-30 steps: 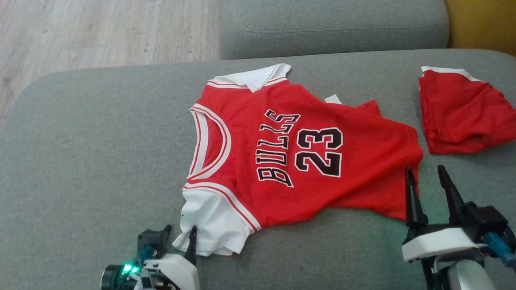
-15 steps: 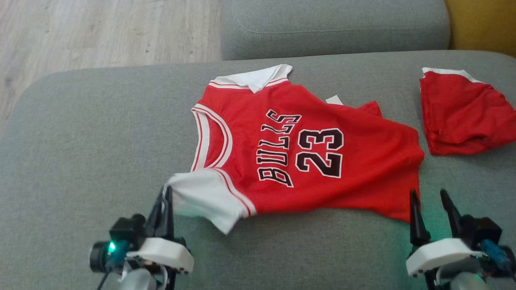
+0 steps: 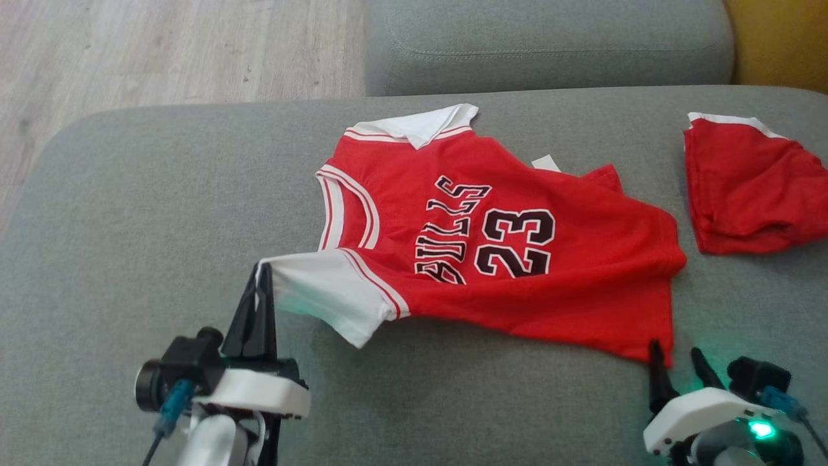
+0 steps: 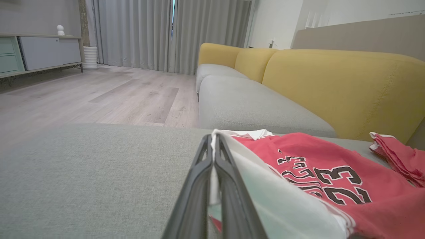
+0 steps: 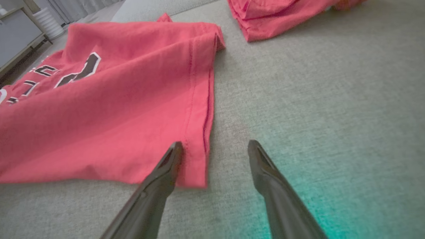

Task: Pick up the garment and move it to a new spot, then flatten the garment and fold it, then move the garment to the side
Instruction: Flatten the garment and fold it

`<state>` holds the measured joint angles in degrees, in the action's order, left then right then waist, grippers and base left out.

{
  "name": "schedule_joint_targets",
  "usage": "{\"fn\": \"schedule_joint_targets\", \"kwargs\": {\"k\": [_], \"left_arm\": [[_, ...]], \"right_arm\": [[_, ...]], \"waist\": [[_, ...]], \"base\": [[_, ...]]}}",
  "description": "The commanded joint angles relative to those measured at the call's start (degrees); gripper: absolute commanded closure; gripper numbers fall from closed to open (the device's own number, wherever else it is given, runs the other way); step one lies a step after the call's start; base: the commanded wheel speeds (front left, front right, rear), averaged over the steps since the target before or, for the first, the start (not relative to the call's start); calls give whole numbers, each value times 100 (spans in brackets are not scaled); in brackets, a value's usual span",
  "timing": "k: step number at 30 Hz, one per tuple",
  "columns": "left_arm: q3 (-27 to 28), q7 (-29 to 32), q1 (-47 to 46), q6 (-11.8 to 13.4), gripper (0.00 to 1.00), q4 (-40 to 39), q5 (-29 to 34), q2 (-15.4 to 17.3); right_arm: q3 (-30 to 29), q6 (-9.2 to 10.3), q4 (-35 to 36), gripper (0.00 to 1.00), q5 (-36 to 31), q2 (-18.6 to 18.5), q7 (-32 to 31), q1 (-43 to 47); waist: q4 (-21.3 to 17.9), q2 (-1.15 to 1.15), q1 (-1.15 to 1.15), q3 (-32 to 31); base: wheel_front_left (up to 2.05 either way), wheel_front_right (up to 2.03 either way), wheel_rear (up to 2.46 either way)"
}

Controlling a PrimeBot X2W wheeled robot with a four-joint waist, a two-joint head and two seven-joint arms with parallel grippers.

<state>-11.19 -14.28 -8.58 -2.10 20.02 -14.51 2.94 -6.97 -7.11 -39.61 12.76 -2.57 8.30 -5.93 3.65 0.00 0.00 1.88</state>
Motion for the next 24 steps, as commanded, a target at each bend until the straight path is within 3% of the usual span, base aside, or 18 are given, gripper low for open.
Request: {"fn": "schedule_joint_targets", "kwargs": {"k": [1,10,11,12,17,24], "left_arm": [[177,-71,-71,-31,100,-224,54,21],[214,-71,-33,-60,100,-270,105,4],[221,-71,-29,-61,100,-274,109,3],[229,-72,-27,-61,100,-279,114,2],[305,-72,-27,-57,100,-317,124,-1],[608,-72,-281,-184,100,-680,-332,-4]], "right_arm": [[239,-37,-41,0,81,-31,14,-299],[720,-37,-502,0,366,-31,-218,-415],[760,-37,-536,40,398,-31,-237,-421],[809,-37,-561,100,433,-31,-253,-428],[1115,-37,-405,100,715,-31,-116,-497],[1334,-37,779,100,679,-58,259,-807]], "waist": [[26,0,0,19],[52,0,0,32],[47,0,0,24],[42,0,0,18],[-14,0,0,-10],[-163,0,0,-89]], "base": [[0,0,0],[0,0,0],[0,0,0],[0,0,0],[0,0,0],[0,0,0]]}}
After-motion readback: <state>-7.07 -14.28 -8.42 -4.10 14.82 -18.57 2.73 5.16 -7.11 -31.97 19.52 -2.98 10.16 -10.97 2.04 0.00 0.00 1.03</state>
